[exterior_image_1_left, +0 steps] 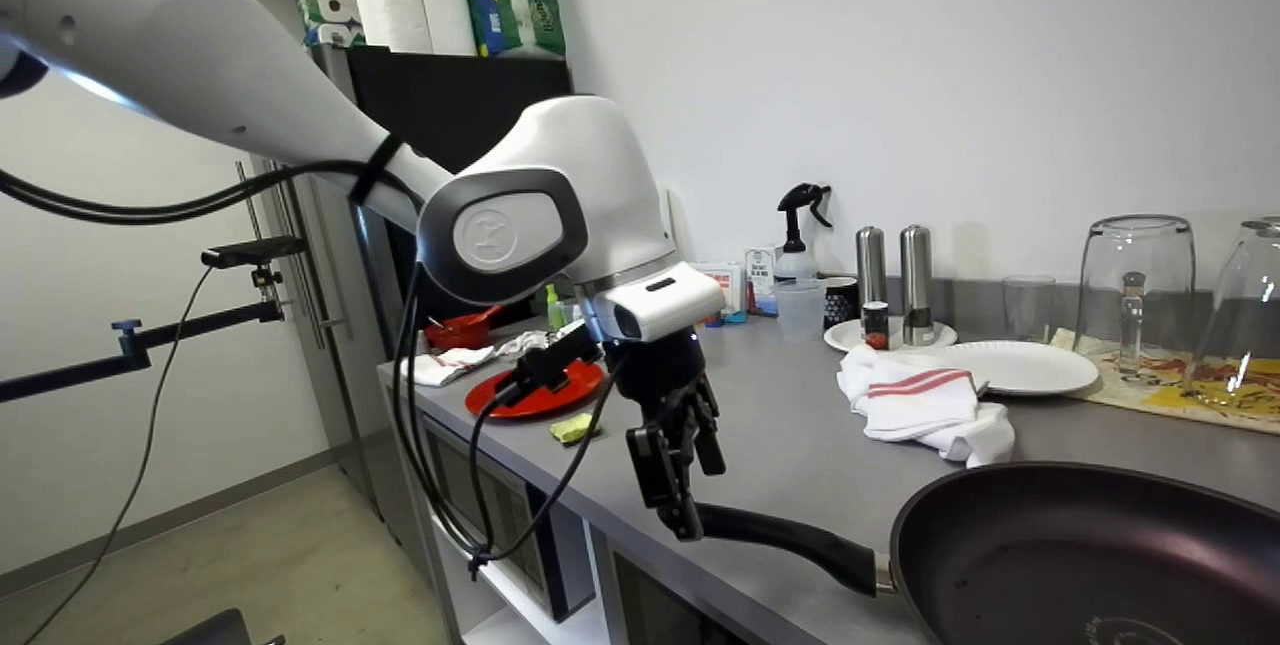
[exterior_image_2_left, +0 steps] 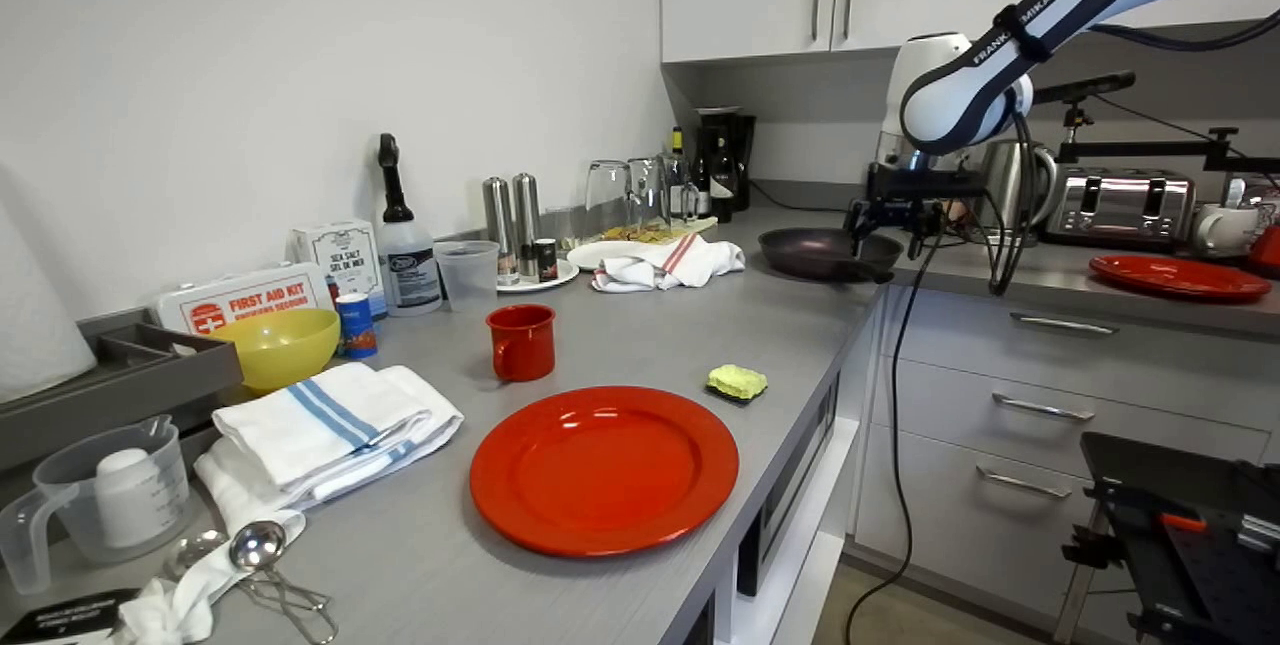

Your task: Move the pan to the left

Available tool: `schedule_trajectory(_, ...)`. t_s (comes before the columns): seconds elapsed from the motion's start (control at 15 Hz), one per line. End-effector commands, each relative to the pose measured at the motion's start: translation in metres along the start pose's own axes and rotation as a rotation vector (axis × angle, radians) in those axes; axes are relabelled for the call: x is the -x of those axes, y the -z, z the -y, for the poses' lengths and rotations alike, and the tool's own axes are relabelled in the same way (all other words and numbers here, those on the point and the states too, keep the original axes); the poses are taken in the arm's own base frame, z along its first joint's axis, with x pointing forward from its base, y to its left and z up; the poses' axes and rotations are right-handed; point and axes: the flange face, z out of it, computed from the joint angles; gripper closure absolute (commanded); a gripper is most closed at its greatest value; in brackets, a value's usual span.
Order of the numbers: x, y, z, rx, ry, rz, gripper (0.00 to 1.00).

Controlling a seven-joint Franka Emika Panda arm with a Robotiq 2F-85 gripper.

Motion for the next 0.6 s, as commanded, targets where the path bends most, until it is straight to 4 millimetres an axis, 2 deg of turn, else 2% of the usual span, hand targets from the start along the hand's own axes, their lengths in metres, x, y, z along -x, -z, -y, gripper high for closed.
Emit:
schedule_trajectory(0.0,-0.027,-0.007,0.008,-0.005,-0.104,-0.017,0.0)
schedule_trajectory(0.53,-0.055,-0.032,0.013,0.0,-0.203,-0.012,0.0)
